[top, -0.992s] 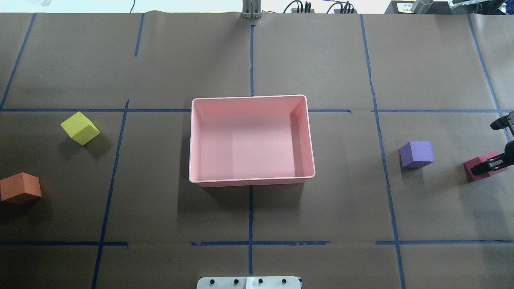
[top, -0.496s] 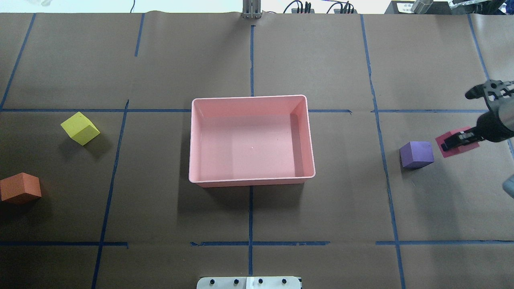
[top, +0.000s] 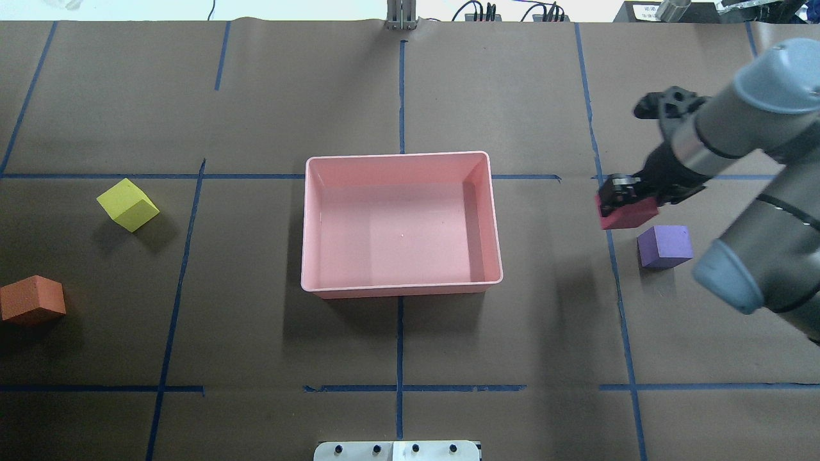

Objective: Place blocks into pink bin with both arms
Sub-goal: 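Carry the red cube into the pink bin and release it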

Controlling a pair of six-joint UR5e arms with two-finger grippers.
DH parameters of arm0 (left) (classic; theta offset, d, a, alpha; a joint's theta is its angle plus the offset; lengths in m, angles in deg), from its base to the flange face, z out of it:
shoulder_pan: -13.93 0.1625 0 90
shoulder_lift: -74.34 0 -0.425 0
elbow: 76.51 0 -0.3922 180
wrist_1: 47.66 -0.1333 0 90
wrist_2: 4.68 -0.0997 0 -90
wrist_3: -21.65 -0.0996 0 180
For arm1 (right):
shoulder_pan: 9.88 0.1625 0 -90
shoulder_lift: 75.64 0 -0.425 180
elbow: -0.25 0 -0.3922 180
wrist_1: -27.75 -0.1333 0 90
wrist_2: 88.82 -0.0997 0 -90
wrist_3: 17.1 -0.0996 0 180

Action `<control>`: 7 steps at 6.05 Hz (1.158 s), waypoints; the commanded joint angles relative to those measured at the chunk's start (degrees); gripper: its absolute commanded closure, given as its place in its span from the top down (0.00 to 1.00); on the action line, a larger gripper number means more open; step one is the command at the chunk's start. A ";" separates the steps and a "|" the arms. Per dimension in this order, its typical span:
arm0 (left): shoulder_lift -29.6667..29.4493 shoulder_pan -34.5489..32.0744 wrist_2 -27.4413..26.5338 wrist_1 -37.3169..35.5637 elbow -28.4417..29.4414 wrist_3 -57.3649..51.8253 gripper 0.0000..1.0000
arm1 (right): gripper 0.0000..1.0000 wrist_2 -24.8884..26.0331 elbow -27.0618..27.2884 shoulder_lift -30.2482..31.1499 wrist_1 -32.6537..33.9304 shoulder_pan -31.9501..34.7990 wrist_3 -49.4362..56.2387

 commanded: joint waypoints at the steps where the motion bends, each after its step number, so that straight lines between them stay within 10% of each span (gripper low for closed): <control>1: -0.08 0.09 -0.36 0.17 -1.19 0.02 1.00 | 0.28 7.40 -5.67 -13.73 3.91 -9.37 -16.62; 2: -1.21 0.26 0.16 0.61 -1.80 0.37 1.00 | 0.40 11.70 -8.67 -15.70 3.56 -12.98 -19.65; 3: -4.18 0.44 0.07 1.14 -1.81 0.29 1.00 | 0.99 13.22 -8.61 -15.80 3.47 -14.15 -19.68; 7: -9.13 11.81 0.95 22.87 1.09 15.97 1.00 | 1.00 9.13 -6.52 -14.58 3.82 -8.13 -14.35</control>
